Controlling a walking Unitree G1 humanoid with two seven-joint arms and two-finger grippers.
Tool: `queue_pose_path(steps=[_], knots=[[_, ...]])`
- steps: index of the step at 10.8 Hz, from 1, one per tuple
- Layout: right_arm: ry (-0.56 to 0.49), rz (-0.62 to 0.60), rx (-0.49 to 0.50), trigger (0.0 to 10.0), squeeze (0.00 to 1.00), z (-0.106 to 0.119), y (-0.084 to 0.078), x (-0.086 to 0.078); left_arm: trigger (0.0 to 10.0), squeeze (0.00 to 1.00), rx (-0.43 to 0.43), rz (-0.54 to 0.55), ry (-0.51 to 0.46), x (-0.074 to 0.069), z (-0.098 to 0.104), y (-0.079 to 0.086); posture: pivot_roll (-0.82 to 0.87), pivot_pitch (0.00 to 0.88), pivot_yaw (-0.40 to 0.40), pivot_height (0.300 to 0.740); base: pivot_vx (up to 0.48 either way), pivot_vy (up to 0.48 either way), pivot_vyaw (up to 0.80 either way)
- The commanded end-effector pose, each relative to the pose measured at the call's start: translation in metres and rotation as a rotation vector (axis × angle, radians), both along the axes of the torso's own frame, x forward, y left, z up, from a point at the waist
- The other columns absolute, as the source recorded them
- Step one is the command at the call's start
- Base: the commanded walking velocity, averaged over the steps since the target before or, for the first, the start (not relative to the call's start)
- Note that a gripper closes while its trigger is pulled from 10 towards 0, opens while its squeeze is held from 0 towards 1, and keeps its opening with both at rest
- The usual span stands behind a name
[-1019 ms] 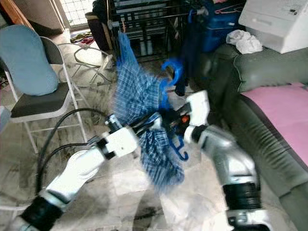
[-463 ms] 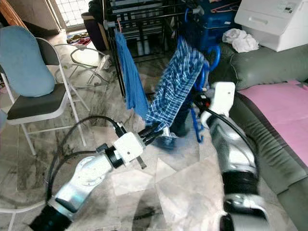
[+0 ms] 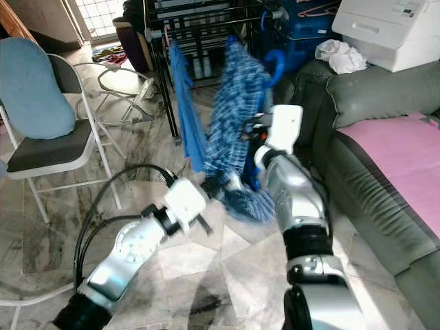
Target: Hang hanger
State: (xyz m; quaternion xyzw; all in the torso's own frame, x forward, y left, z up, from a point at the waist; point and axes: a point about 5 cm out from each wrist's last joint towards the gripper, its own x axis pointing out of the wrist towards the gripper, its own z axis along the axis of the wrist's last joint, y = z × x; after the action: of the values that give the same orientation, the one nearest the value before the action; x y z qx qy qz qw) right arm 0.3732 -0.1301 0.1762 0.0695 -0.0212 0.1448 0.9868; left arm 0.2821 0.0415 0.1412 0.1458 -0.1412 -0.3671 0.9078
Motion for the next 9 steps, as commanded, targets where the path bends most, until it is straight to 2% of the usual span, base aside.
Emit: queue_pose_path(steps=[1, 2, 3, 5, 7, 9], knots=[[-0.011, 0.031, -0.028, 10.0, 0.00, -0.005, 0.006, -0.005, 10.0, 0.60, -0.015, 0.026, 0.025, 0.004, -0.001, 0.004, -0.16, 0.056, 0.068, 0.740, 0.000, 0.000, 0.00], [-0.062, 0.046, -0.067, 10.0, 0.00, -0.012, 0.004, -0.013, 10.0, 0.90, -0.004, 0.003, 0.052, 0.000, -0.008, 0.001, -0.16, 0.058, 0.068, 0.740, 0.000, 0.000, 0.00], [-0.072, 0.052, -0.087, 10.0, 0.00, -0.015, 0.004, -0.016, 10.0, 1.00, 0.004, 0.001, 0.065, -0.001, -0.011, 0.000, -0.16, 0.058, 0.068, 0.740, 0.000, 0.000, 0.00], [-0.084, 0.024, -0.104, 10.0, 0.00, -0.019, -0.009, -0.019, 10.0, 1.00, -0.009, -0.010, 0.116, 0.000, -0.016, 0.003, -0.17, 0.057, 0.071, 0.740, 0.000, 0.000, 0.00], [-0.087, 0.000, -0.117, 10.0, 0.00, -0.021, -0.016, -0.016, 10.0, 1.00, -0.020, -0.088, 0.133, -0.008, -0.013, 0.006, -0.16, 0.054, 0.068, 0.740, 0.000, 0.000, 0.00], [-0.086, 0.008, -0.122, 10.0, 0.00, -0.021, -0.014, -0.014, 10.0, 1.00, -0.035, -0.072, 0.126, -0.008, -0.011, 0.015, -0.15, 0.052, 0.067, 0.740, 0.000, 0.000, 0.00]])
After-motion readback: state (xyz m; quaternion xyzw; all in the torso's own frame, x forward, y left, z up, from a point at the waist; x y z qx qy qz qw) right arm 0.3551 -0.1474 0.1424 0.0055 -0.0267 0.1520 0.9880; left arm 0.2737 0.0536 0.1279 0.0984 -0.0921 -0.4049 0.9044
